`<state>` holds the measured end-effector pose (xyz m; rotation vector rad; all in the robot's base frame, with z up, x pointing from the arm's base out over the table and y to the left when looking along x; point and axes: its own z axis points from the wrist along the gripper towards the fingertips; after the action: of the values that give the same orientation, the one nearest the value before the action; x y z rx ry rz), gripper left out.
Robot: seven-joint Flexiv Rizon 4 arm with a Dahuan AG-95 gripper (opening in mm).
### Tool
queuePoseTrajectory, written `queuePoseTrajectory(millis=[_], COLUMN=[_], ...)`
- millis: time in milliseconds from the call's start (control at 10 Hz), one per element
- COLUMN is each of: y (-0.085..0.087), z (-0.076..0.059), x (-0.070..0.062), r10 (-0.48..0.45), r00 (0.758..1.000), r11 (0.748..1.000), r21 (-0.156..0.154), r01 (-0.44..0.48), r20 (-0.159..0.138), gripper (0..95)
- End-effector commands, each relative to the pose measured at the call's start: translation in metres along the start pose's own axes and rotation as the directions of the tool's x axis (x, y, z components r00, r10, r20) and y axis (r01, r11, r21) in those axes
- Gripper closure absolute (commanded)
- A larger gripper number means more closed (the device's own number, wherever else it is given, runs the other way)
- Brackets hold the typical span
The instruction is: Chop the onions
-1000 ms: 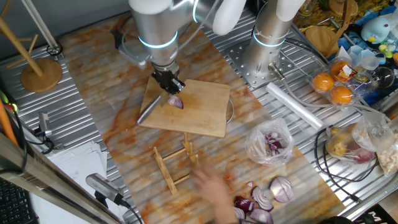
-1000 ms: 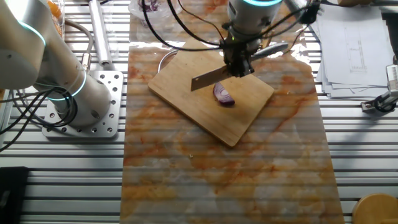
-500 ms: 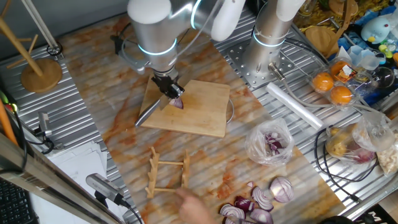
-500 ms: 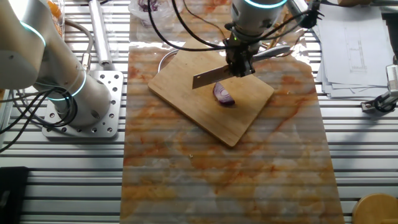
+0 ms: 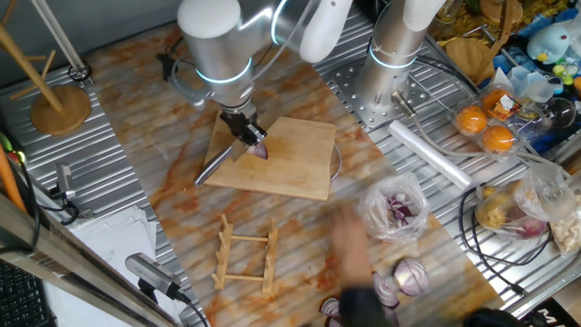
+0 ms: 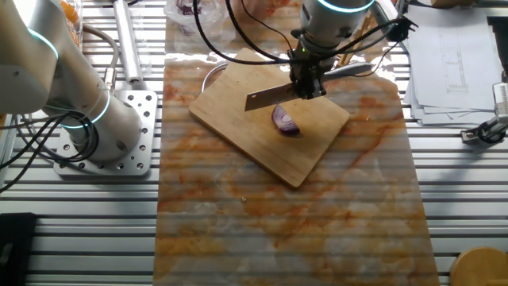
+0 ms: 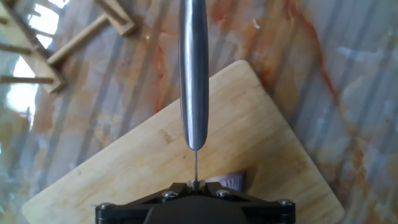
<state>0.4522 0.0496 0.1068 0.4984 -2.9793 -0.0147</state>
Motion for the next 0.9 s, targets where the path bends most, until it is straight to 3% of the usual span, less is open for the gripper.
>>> queuePoseTrajectory(millis=[100, 200, 600, 900], y=[-0.0003, -0.0003, -0.0003, -0.0021], z=[0.0002, 0.0002, 0.0002, 0.0048], x=[-0.0008, -0.0008, -0.0008, -0.0010], r10=[-0.005, -0.002, -0.043, 0.190], r00=[1.000, 1.000, 0.999, 0.981], r11=[1.000, 1.000, 0.999, 0.981], r21=[0.000, 0.003, -0.001, -0.029], r01=[0.005, 0.002, 0.043, -0.190], r20=[0.010, 0.003, 0.018, 0.033], gripper=[95.0, 95.0, 95.0, 95.0])
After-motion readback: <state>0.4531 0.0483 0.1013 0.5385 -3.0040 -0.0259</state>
